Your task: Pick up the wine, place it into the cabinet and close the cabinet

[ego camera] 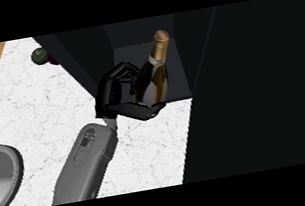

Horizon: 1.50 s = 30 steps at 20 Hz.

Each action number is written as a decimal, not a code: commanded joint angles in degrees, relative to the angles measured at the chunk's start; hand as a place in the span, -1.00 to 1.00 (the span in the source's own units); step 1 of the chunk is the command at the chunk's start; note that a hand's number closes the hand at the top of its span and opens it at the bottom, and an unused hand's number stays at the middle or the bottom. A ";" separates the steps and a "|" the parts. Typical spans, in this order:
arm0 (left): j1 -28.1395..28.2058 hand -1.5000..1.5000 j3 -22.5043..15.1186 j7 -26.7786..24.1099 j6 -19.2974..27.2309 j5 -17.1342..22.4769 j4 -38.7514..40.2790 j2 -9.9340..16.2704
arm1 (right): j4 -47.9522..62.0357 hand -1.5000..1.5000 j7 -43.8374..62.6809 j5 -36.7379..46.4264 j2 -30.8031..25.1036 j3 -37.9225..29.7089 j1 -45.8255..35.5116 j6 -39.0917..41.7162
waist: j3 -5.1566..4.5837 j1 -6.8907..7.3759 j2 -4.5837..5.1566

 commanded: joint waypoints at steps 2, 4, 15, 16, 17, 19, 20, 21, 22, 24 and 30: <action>-4.73 1.00 -0.25 -3.81 -0.74 3.77 8.44 -0.02 | -12.02 -1.00 4.41 -0.02 -0.98 -0.11 2.47 -0.10 | -0.05 -0.23 0.15; -8.62 1.00 -4.23 -4.85 3.78 7.96 12.26 -0.02 | -8.38 -1.00 2.68 0.85 0.29 2.24 2.36 0.08 | -0.05 -0.79 0.23; -21.41 1.00 -3.52 -5.61 7.33 11.77 27.63 -0.03 | -9.60 -1.00 -0.95 -2.30 -0.25 0.85 2.69 0.97 | -0.03 -2.29 0.72; -21.68 1.00 -3.61 -5.66 6.37 11.69 29.07 -0.03 | -8.92 -1.00 -3.06 -2.91 -0.68 0.58 4.79 1.15 | 0.03 -1.98 0.62; -23.19 1.00 -4.54 -4.90 8.91 10.55 30.15 -0.03 | -9.23 -1.00 -1.59 -3.69 -0.40 0.42 3.88 1.11 | 0.01 -2.37 0.72; -22.94 1.00 -5.16 -5.85 8.70 11.23 33.11 -0.03 | -8.21 -1.00 -2.17 -3.56 -0.10 2.27 3.32 2.12 | -0.04 -2.77 0.96; -23.53 1.00 -4.13 -4.34 7.66 11.03 33.68 -0.03 | -10.24 -1.00 -3.08 -4.70 -2.06 0.26 5.74 2.63 | 0.05 -1.93 0.63; -25.73 1.00 -2.18 -6.44 7.96 11.74 36.33 -0.03 | -4.25 -1.00 -6.18 -5.32 0.93 0.44 4.00 2.44 | 0.05 -2.20 1.20; -24.19 1.00 -3.31 -6.07 9.21 12.79 35.13 -0.03 | -10.44 -1.00 -4.54 -5.01 -2.09 0.37 6.48 3.12 | 0.03 -2.93 0.78; -25.85 1.00 -1.07 -6.42 9.38 14.45 36.71 -0.03 | -10.08 -1.00 -4.10 -3.40 -0.76 2.89 5.65 2.48 | -0.09 -3.68 1.02; -31.27 1.00 2.15 -4.78 8.98 16.01 41.77 -0.02 | -7.96 -1.00 -6.92 -5.97 -0.87 0.87 6.16 3.48 | 0.01 -4.38 1.57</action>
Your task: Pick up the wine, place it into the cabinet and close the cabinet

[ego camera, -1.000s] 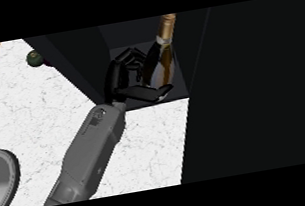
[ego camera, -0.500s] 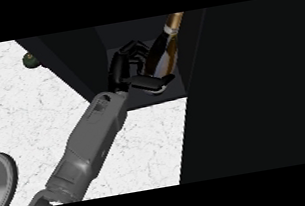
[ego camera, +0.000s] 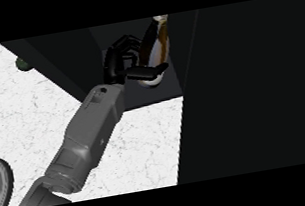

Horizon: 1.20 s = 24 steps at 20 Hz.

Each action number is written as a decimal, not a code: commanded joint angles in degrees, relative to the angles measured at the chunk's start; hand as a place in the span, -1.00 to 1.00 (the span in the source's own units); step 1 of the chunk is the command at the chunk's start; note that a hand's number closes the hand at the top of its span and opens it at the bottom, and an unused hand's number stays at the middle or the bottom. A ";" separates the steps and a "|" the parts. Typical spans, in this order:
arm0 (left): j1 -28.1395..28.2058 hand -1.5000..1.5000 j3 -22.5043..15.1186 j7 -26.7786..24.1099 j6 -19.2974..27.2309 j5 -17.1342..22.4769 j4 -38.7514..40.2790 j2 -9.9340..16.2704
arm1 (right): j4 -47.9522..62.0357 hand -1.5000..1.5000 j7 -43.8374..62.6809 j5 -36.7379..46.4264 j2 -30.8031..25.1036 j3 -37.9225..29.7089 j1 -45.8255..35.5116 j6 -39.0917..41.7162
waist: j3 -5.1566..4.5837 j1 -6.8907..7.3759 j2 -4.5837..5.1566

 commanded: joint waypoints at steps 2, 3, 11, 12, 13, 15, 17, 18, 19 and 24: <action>-2.30 1.00 1.98 -0.95 -0.01 0.74 4.50 -0.06 | -8.75 -1.00 2.60 -3.23 -0.83 -0.23 1.85 0.71 | -0.03 -0.21 0.44; -2.37 1.00 1.50 -1.47 0.70 0.52 4.93 -0.07 | -7.57 -1.00 1.45 -3.54 -0.40 -0.23 2.07 0.96 | 0.02 0.09 0.26; -5.43 1.00 2.11 -4.10 3.65 -1.02 8.68 2.37 | -5.83 -1.00 -3.55 -2.71 -0.93 2.50 5.53 1.77 | 0.08 -1.89 0.66; -5.43 -1.00 1.90 -4.17 3.69 -1.33 9.10 2.35 | -8.18 -1.00 -2.02 -3.34 -2.04 2.04 4.72 2.76 | 0.00 -1.40 0.64; -5.28 -1.00 2.44 -5.12 3.61 -0.98 9.12 3.06 | -7.41 -1.00 -2.90 -2.49 -1.32 3.22 4.98 2.38 | -0.04 -1.67 0.71; -6.38 -1.00 1.78 -5.26 6.03 -1.96 10.08 2.25 | -6.38 -1.00 -3.61 -3.10 -1.01 3.02 5.22 2.54 | 0.00 -1.63 0.76; -7.61 -1.00 1.69 -4.94 7.38 -2.31 10.57 2.86 | -7.25 -1.00 -3.17 -4.18 -1.76 2.60 5.85 3.05 | 0.01 -1.95 0.86; -7.52 -1.00 1.66 -5.14 8.05 -2.49 11.14 3.24 | -5.67 -1.00 -5.10 -3.50 -1.88 2.83 6.43 3.31 | 0.06 -2.29 0.92; -7.14 -1.00 1.74 -5.25 7.65 -2.54 11.53 4.78 | -6.64 -1.00 -5.00 -3.03 -3.05 1.86 7.36 3.16 | 0.04 -2.22 0.79; -8.65 -1.00 1.66 -4.18 9.73 -3.04 12.96 4.66 | -6.87 -1.00 -6.43 -2.83 -2.13 4.01 6.93 3.80 | -0.03 -2.11 0.77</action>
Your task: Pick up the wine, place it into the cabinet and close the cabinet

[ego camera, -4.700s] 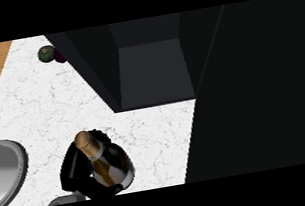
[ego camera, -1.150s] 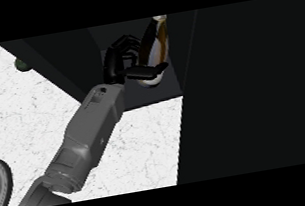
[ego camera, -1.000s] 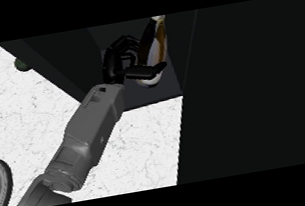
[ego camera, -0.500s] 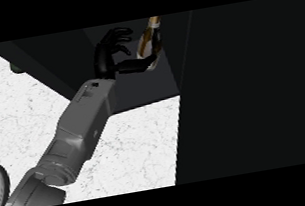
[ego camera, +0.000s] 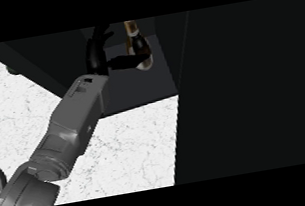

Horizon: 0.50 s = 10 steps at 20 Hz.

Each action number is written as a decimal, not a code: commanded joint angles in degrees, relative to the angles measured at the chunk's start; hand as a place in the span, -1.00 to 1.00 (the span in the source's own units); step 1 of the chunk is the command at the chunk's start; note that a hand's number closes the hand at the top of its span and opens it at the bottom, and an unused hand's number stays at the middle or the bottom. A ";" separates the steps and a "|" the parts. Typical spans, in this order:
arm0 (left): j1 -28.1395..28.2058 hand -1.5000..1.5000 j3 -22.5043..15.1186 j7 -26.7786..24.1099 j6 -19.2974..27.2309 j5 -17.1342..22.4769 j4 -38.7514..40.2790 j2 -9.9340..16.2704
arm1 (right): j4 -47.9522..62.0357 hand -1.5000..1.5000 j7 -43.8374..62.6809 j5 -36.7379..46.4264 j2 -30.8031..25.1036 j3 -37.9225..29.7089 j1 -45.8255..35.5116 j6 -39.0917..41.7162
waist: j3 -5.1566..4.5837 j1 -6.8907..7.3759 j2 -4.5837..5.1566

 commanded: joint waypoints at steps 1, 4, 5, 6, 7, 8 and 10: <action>-1.47 -1.00 0.39 0.38 1.60 -0.01 0.73 0.09 | -7.98 -1.00 2.30 -2.84 -1.91 -0.28 2.12 0.97 | -0.01 -0.26 0.14; -0.93 -1.00 1.37 -2.13 -5.21 0.89 -1.23 1.39 | -6.10 -1.00 1.86 -2.92 -0.25 -0.29 0.89 0.66 | -0.11 0.59 0.43; -0.46 -1.00 1.27 -2.50 -6.43 0.79 -1.39 0.31 | -8.26 -1.00 1.70 -2.19 -1.73 0.36 3.23 0.65 | -0.07 0.36 -0.30; -0.71 -1.00 2.23 -2.34 -7.53 1.70 -1.63 0.47 | -8.09 -1.00 1.69 -1.50 -1.78 0.64 3.05 0.54 | -0.13 0.05 -0.17; -2.11 -1.00 2.76 -1.99 -8.46 2.17 -2.24 0.55 | -6.64 -1.00 0.34 -3.00 -1.70 0.07 2.75 1.44 | -0.02 0.29 -0.04; -1.76 -1.00 3.64 -3.18 -9.32 3.00 -2.98 0.22 | -8.31 -1.00 2.74 -2.57 -2.17 -0.80 3.05 0.45 | -0.14 0.79 -0.24; -1.71 1.00 4.51 -4.84 -10.56 3.68 -3.63 -0.41 | -6.90 -1.00 2.49 -2.54 -1.18 -0.84 2.63 -0.05 | -0.11 1.49 -0.30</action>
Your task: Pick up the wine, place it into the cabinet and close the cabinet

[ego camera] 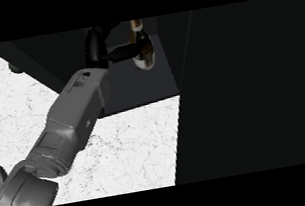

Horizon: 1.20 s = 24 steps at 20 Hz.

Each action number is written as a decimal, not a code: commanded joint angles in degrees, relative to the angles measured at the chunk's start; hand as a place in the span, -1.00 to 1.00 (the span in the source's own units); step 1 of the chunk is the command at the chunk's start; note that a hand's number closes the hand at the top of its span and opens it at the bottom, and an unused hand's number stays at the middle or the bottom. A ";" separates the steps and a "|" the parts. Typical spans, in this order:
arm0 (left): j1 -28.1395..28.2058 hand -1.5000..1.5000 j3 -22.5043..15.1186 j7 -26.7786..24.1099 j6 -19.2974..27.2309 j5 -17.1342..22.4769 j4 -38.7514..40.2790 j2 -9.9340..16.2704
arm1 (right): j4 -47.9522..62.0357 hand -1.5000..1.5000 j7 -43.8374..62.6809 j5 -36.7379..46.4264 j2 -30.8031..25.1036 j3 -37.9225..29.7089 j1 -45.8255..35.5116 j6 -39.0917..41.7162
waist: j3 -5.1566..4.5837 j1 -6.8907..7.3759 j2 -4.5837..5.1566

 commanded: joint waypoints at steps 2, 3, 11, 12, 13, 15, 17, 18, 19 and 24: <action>-2.70 1.00 2.73 -0.45 -5.41 2.42 -1.99 -0.41 | -6.85 -1.00 1.55 -2.31 -1.63 0.19 2.53 0.83 | 0.09 0.47 -0.34; -2.41 1.00 2.78 -1.12 -7.12 2.48 -2.21 -1.19 | -6.59 -1.00 1.91 -2.19 -1.48 -0.09 2.35 0.62 | 0.07 0.79 -0.32; -1.47 -1.00 3.31 -2.76 -12.35 2.66 -2.80 -4.20 | -11.49 -1.00 5.39 -2.07 -3.09 -2.10 4.56 -0.57 | 0.08 3.18 -1.37; -4.02 -1.00 3.40 0.34 -12.62 2.62 -2.76 -3.49 | -11.62 -1.00 6.73 -2.48 -2.62 -2.19 3.62 -0.79 | 0.07 3.57 -1.39; -2.97 -1.00 3.59 -0.55 -13.56 2.66 -2.84 -3.07 | -11.74 -1.00 5.98 -2.09 -3.26 -1.92 4.60 -0.51 | 0.10 3.62 -1.48; -2.11 -1.00 3.23 0.18 -14.04 3.16 -3.47 -4.25 | -13.07 -1.00 6.21 -4.12 -3.26 -4.69 4.61 -0.87 | 0.15 3.84 -1.81; -4.29 -1.00 3.83 2.72 -14.02 2.87 -3.32 -3.37 | -12.35 -1.00 7.70 -2.27 -2.87 -3.24 3.76 -1.28 | 0.10 4.50 -1.76; -0.90 -1.00 3.10 -0.75 -14.40 3.01 -4.35 -4.28 | -14.59 -1.00 10.58 -0.80 -3.69 -3.27 3.43 -2.17 | 0.03 4.64 -2.05; -1.95 -1.00 3.09 0.48 -12.88 3.84 -4.64 -4.29 | -11.70 -1.00 5.88 -0.64 -2.98 -1.18 4.80 -1.05 | 0.14 3.89 -2.03; 2.86 -1.00 1.46 0.39 -16.86 3.29 -7.86 -4.32 | -12.61 -1.00 3.54 0.13 -3.80 -0.68 9.82 -3.09 | 0.17 5.47 -2.90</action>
